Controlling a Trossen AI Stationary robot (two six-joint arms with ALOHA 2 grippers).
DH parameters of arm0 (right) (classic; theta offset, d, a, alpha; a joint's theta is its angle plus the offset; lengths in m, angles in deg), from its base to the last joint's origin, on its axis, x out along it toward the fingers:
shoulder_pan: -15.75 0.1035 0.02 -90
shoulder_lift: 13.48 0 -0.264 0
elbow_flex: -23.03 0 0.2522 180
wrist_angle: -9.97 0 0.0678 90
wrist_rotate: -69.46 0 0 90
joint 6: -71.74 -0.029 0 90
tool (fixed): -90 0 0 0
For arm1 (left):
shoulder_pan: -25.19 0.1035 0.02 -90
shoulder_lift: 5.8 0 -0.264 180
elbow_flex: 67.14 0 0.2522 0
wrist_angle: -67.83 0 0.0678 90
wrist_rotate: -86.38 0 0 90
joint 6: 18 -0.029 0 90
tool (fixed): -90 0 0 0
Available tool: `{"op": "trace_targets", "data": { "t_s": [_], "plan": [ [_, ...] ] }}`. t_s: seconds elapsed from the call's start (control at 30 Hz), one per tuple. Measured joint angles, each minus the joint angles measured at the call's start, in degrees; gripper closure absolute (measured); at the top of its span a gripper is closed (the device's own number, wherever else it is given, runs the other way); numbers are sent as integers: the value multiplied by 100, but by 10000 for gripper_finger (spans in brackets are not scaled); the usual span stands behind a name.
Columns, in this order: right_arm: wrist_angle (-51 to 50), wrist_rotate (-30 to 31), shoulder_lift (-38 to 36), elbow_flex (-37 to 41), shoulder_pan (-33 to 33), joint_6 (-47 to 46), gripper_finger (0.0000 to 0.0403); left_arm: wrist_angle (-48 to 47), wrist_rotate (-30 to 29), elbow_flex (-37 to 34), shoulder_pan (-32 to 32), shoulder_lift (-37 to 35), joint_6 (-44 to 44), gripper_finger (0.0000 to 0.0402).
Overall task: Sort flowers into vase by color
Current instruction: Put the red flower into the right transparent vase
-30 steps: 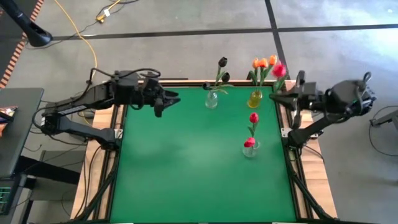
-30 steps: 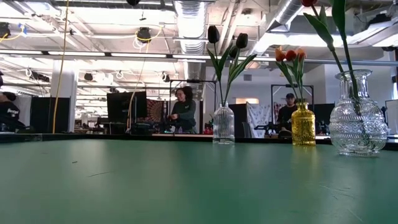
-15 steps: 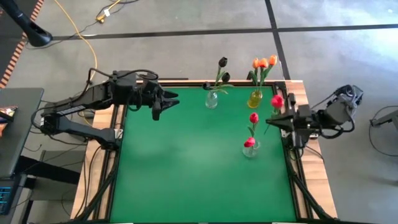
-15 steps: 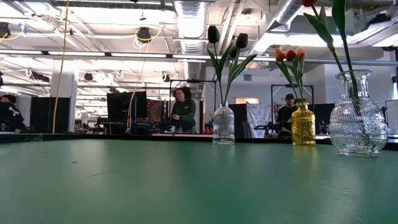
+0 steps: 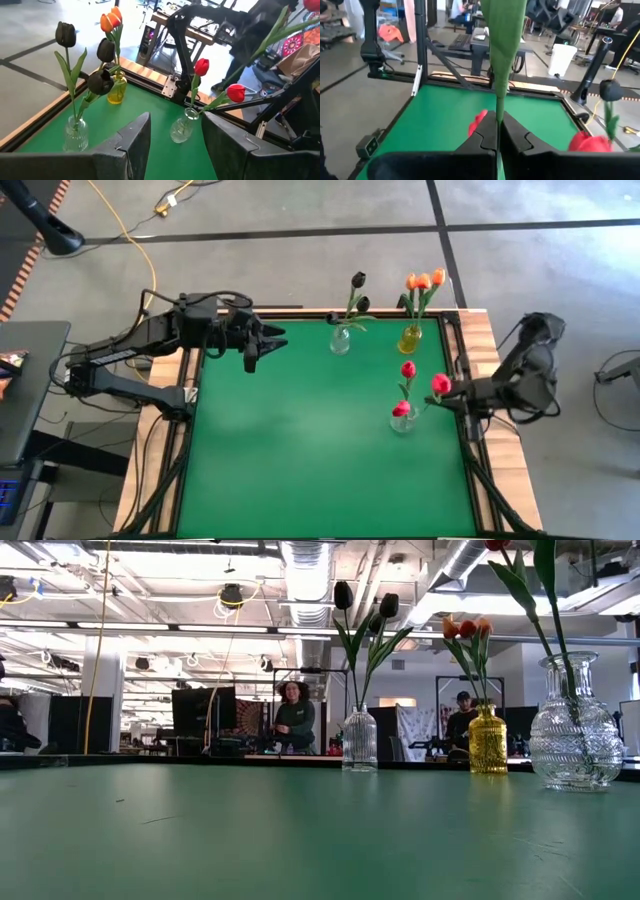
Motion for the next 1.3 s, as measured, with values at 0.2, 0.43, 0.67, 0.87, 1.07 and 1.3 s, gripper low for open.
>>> {"op": "trace_targets", "data": {
  "t_s": [0.2, 0.43, 0.67, 0.87, 1.07, 1.3],
  "plan": [
    [1409, 163, -431, 1157, 108, 43, 376, 2, -80, 0, 0, 0, -3, 237],
    [1729, 446, -748, 1812, 108, 54, 376, 0, -78, 0, 0, 0, 37, 237],
    [1752, 467, -936, 1999, 106, 55, 376, -9, 1, 0, 2, 0, 152, 237],
    [1791, 999, -943, 2455, 106, 16, 376, -9, 3, 0, 2, 0, 161, 237],
    [1881, 1314, -943, 2601, 106, 13, 376, -9, 4, 0, -2, 2, 213, 237],
    [1821, 1316, -926, 2601, 102, -109, 374, -9, 5, 0, -1, 2, 222, 237]
  ]
}}
